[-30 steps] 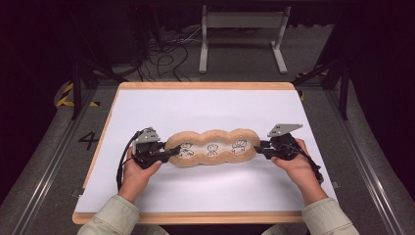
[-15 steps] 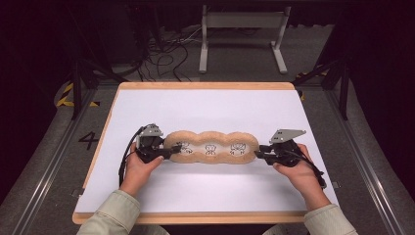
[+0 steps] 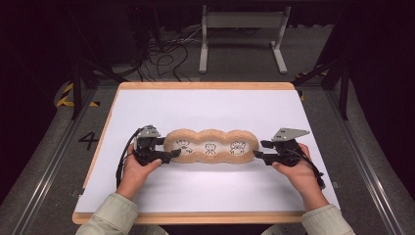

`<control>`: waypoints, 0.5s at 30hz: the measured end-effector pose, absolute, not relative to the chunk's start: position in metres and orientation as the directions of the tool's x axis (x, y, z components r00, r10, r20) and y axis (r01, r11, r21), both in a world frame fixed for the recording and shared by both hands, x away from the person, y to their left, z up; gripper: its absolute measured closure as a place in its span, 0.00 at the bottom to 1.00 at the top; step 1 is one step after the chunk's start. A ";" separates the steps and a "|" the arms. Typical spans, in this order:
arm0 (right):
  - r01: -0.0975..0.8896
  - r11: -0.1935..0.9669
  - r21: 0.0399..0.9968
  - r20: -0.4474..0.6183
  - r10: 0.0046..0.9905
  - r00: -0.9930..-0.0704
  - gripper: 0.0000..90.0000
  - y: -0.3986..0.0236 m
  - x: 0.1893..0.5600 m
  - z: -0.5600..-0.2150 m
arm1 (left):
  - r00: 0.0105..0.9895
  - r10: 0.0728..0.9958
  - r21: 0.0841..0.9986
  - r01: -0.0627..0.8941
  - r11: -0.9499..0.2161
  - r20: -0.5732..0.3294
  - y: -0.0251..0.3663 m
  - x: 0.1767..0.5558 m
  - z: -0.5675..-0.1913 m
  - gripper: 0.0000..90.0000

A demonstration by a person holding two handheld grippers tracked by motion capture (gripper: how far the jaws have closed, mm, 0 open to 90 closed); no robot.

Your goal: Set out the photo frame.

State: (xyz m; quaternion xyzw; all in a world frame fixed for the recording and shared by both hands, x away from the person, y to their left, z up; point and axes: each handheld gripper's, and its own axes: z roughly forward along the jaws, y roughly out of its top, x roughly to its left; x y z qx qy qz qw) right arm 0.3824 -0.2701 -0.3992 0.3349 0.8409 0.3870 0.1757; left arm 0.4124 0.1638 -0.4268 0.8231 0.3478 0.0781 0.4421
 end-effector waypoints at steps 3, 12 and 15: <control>0.424 0.463 0.778 -0.025 0.697 -0.717 0.48 -0.272 0.379 -0.395 | 0.733 0.664 0.790 0.492 -0.366 -0.149 0.167 0.404 -0.422 0.23; 0.410 0.438 0.800 -0.008 0.691 -0.723 0.39 -0.278 0.366 -0.381 | 0.701 0.708 0.816 0.456 -0.355 -0.083 0.187 0.373 -0.405 0.20; 0.406 0.443 0.799 -0.010 0.684 -0.729 0.36 -0.280 0.361 -0.379 | 0.698 0.711 0.827 0.449 -0.340 -0.087 0.197 0.365 -0.404 0.19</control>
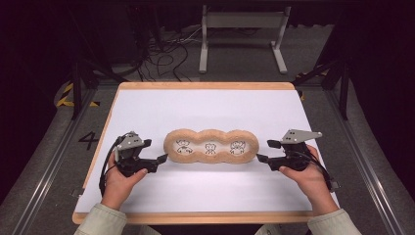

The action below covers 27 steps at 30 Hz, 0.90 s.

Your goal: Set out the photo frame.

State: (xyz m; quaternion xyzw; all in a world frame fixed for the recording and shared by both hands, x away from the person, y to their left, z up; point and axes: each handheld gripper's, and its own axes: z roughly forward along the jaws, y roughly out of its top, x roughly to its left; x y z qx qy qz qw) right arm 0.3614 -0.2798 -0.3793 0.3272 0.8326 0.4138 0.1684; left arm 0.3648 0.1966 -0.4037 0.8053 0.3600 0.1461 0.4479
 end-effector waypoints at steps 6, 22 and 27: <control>0.411 0.438 0.800 0.004 0.680 -0.733 0.30 -0.289 0.355 -0.375 | 0.689 0.721 0.832 0.442 -0.336 -0.075 0.212 0.354 -0.406 0.17; 0.484 0.395 0.781 0.073 0.711 -0.699 0.22 -0.321 0.344 -0.393 | 0.608 0.778 0.817 0.522 -0.243 -0.157 0.250 0.341 -0.435 0.12; 0.493 0.385 0.780 0.083 0.718 -0.691 0.22 -0.332 0.342 -0.404 | 0.586 0.795 0.809 0.538 -0.235 -0.159 0.258 0.343 -0.445 0.12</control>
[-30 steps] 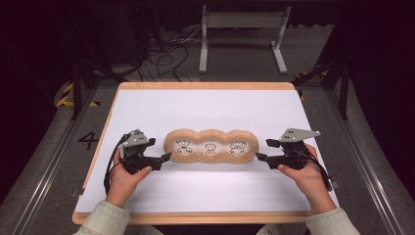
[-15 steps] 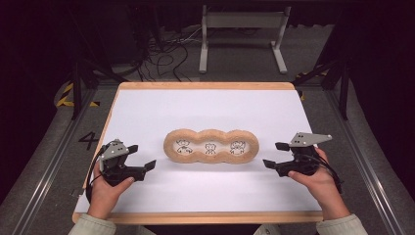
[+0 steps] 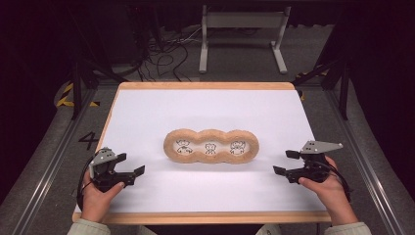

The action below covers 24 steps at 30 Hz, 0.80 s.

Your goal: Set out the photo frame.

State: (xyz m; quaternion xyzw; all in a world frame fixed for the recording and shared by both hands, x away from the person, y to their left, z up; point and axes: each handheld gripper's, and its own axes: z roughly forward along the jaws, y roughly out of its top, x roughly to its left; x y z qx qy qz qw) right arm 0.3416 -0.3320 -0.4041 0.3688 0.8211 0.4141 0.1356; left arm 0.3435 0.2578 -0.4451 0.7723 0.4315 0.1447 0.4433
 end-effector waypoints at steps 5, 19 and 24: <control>0.496 0.378 0.782 0.090 0.719 -0.689 0.22 -0.341 0.340 -0.419 | 0.574 0.801 0.797 0.557 -0.232 -0.168 0.261 0.346 -0.456 0.11; 0.500 0.411 0.762 0.049 0.734 -0.678 0.21 -0.345 0.340 -0.456 | 0.603 0.794 0.806 0.505 -0.309 -0.073 0.253 0.348 -0.467 0.13; 0.505 0.420 0.754 0.038 0.740 -0.672 0.21 -0.341 0.340 -0.456 | 0.598 0.797 0.799 0.520 -0.302 -0.088 0.254 0.349 -0.467 0.13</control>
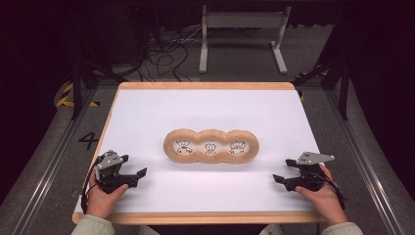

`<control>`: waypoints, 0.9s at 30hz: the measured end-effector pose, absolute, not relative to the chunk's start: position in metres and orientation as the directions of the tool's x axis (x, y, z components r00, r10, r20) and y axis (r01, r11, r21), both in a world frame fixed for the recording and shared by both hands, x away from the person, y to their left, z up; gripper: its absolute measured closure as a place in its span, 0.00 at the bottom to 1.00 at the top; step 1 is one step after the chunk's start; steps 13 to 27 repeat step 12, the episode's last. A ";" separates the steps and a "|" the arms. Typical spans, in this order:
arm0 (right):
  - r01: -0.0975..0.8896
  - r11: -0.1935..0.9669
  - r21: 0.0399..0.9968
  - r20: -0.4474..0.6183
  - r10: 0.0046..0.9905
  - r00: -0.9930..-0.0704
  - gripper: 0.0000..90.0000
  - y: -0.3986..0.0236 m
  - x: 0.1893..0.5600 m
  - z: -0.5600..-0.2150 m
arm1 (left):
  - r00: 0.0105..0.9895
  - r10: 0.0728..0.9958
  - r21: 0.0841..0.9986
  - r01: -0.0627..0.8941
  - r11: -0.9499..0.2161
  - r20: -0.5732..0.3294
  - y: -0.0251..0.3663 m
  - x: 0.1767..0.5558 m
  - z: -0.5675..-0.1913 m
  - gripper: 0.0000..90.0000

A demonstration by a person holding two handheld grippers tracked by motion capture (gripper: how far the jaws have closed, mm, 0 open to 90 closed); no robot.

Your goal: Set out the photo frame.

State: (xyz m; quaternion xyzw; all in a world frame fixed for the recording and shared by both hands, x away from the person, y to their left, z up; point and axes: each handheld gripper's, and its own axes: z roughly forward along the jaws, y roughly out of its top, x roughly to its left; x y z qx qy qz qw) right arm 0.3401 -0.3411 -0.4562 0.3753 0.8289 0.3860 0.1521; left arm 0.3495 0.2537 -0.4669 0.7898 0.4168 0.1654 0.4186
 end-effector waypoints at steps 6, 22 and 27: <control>0.503 0.411 0.761 0.037 0.745 -0.666 0.21 -0.341 0.340 -0.454 | 0.594 0.797 0.795 0.533 -0.289 -0.109 0.250 0.350 -0.463 0.13; 0.501 0.408 0.764 0.032 0.750 -0.660 0.20 -0.338 0.340 -0.452 | 0.592 0.796 0.783 0.554 -0.284 -0.130 0.246 0.355 -0.460 0.12; 0.501 0.408 0.764 0.032 0.750 -0.660 0.20 -0.338 0.340 -0.452 | 0.592 0.796 0.783 0.554 -0.284 -0.130 0.246 0.355 -0.460 0.12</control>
